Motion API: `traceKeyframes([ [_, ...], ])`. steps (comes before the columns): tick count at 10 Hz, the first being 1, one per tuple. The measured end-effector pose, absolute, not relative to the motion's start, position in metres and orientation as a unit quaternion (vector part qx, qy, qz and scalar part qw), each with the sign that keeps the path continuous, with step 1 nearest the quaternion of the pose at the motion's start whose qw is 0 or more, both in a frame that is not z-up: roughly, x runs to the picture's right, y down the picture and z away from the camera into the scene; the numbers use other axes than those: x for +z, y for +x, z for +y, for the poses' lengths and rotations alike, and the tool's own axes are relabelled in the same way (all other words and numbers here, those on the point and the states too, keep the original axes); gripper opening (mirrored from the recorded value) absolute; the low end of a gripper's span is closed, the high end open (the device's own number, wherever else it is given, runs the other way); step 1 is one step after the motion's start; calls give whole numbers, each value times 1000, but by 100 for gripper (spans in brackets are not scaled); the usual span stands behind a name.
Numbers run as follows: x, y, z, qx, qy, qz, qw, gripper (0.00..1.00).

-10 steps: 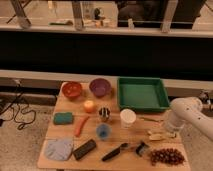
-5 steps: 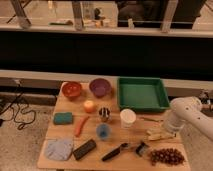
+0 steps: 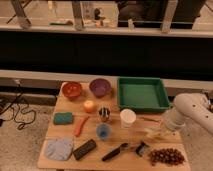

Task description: Place banana in purple bowl

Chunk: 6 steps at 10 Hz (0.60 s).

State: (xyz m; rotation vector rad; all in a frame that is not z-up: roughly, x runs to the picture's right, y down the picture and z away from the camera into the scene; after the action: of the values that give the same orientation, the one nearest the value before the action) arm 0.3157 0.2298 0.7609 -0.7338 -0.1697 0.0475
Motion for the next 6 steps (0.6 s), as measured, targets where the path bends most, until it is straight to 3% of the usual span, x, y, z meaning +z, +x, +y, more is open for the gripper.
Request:
traceKeyframes([
  [6, 762, 313, 228, 21, -358, -84, 930, 20],
])
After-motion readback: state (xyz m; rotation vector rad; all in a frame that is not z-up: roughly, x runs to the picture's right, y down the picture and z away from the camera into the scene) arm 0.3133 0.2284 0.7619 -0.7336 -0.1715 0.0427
